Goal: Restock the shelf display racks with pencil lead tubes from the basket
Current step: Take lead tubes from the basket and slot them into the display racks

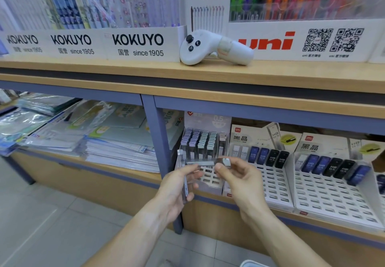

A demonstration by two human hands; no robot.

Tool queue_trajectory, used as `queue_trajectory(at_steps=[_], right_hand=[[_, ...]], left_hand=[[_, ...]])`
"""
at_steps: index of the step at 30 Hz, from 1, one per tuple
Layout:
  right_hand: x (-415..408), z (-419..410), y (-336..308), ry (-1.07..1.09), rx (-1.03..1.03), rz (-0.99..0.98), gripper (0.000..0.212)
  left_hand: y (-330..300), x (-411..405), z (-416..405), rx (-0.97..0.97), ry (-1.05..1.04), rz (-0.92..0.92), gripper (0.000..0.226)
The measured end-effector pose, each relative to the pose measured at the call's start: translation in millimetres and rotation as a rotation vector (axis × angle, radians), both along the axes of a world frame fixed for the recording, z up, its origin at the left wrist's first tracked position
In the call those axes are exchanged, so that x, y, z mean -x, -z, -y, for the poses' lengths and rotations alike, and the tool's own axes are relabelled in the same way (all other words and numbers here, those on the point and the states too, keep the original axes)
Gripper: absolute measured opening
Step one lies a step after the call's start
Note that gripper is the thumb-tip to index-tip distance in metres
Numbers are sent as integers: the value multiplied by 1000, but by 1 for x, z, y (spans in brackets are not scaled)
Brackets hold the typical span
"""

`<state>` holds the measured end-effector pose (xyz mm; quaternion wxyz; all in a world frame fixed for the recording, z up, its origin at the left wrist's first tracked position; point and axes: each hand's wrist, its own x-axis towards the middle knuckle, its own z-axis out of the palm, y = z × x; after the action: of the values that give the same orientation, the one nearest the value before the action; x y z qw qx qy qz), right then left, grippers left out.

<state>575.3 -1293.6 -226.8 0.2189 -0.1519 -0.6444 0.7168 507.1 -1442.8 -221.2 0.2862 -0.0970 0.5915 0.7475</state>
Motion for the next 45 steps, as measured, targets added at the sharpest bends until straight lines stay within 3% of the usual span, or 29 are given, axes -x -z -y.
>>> queue_trajectory(at_steps=[5, 9, 15, 25, 30, 38, 40, 45], right_hand=[[13, -14, -11, 104, -266, -109, 27], [26, -14, -11, 89, -591, -179, 31], [40, -11, -1, -9, -846, -242, 27], [52, -13, 5, 11, -892, -246, 27], [59, -12, 11, -2, -1090, -201, 27], [56, -8, 5, -22, -1266, -107, 38], [53, -7, 5, -17, -1168, -118, 37], [31, 0, -6, -148, -382, -69, 34]], left_hand=[[5, 2, 5, 87, -82, 60, 46], [5, 1, 5, 171, -120, 30, 33], [-1, -2, 4, 202, -147, -24, 21], [5, 3, 4, 216, -165, -71, 13], [6, 4, 3, 206, -165, -111, 31], [-1, 0, 3, 107, -157, -130, 17], [-4, -2, 4, 76, -127, -140, 22], [-7, -8, 1, 59, 27, -197, 29]])
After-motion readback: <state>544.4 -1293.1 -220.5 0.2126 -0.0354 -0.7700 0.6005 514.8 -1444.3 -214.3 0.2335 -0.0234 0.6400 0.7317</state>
